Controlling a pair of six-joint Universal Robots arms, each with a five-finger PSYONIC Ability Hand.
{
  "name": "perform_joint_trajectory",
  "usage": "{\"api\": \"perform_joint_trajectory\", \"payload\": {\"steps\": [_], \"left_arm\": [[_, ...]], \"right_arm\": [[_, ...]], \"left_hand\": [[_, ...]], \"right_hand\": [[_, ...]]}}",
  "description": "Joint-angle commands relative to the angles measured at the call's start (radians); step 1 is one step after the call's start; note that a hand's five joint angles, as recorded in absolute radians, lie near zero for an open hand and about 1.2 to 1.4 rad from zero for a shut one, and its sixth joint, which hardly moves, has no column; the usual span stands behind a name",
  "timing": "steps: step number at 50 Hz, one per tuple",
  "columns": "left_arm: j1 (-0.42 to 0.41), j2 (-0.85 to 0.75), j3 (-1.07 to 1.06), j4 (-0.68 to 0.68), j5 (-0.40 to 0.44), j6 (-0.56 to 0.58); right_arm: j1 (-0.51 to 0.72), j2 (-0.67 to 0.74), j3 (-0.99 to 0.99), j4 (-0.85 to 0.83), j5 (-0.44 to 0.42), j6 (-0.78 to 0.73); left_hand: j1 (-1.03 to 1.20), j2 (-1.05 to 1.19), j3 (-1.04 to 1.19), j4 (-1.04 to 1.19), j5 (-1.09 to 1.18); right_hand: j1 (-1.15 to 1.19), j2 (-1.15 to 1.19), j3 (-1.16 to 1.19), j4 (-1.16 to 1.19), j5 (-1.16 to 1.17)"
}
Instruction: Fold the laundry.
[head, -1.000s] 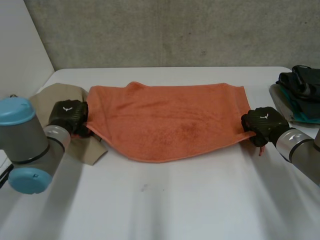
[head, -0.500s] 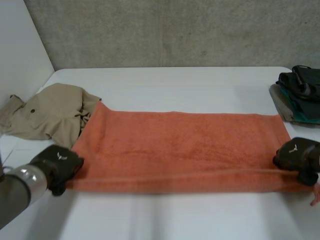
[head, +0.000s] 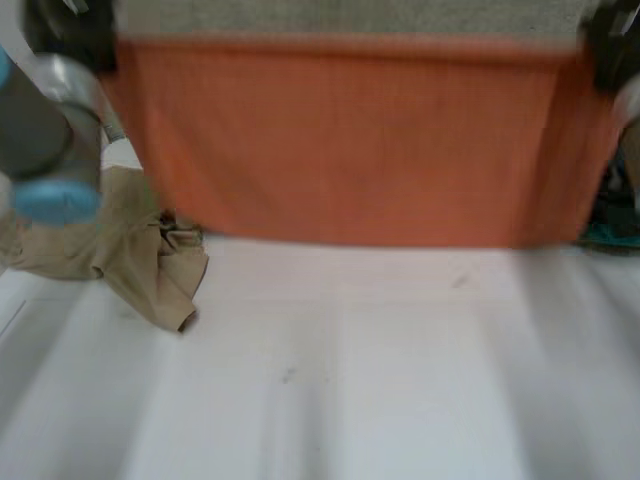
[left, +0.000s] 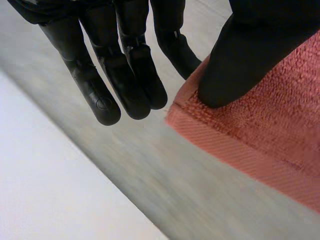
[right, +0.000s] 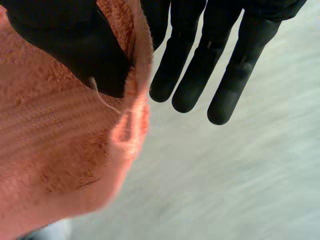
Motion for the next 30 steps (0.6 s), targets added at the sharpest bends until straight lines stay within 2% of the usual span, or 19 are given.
{"api": "perform_joint_trajectory", "payload": {"steps": [1,10,14,18,19,24,30], "left_arm": [[0.009,0.044,0.134,0.011,0.024,-0.195],[0.044,0.064,-0.03,-0.052,0.038,-0.181],[0.044,0.067,-0.171,-0.043,0.09,-0.183],[0.032,0.06,-0.314,-0.003,0.176,-0.176],[0.027,0.057,-0.367,0.021,0.205,-0.175],[0.018,0.046,-0.507,0.046,0.245,-0.157],[0.027,0.104,-0.655,-0.058,0.236,-0.068]], "right_arm": [[-0.001,-0.083,-0.046,-0.328,-0.035,0.327],[0.01,-0.028,-0.027,-0.173,-0.103,0.316],[0.01,0.013,0.018,-0.118,-0.126,0.313],[0.013,0.058,0.073,-0.058,-0.15,0.295],[0.014,0.074,0.096,-0.031,-0.156,0.28],[0.019,0.108,0.165,0.084,-0.159,0.194],[0.005,0.062,0.272,0.298,-0.159,0.053]], "left_hand": [[0.248,0.198,0.203,0.194,0.225],[0.248,0.198,0.203,0.194,0.225],[0.248,0.198,0.203,0.194,0.225],[0.248,0.198,0.203,0.194,0.225],[0.248,0.198,0.203,0.194,0.225],[0.248,0.198,0.203,0.194,0.225],[0.248,0.198,0.203,0.194,0.225]], "right_hand": [[0.271,0.221,0.209,0.199,0.205],[0.271,0.221,0.209,0.199,0.205],[0.271,0.221,0.209,0.199,0.205],[0.271,0.221,0.209,0.199,0.205],[0.271,0.221,0.209,0.199,0.205],[0.271,0.221,0.209,0.199,0.205],[0.271,0.221,0.209,0.199,0.205]]}}
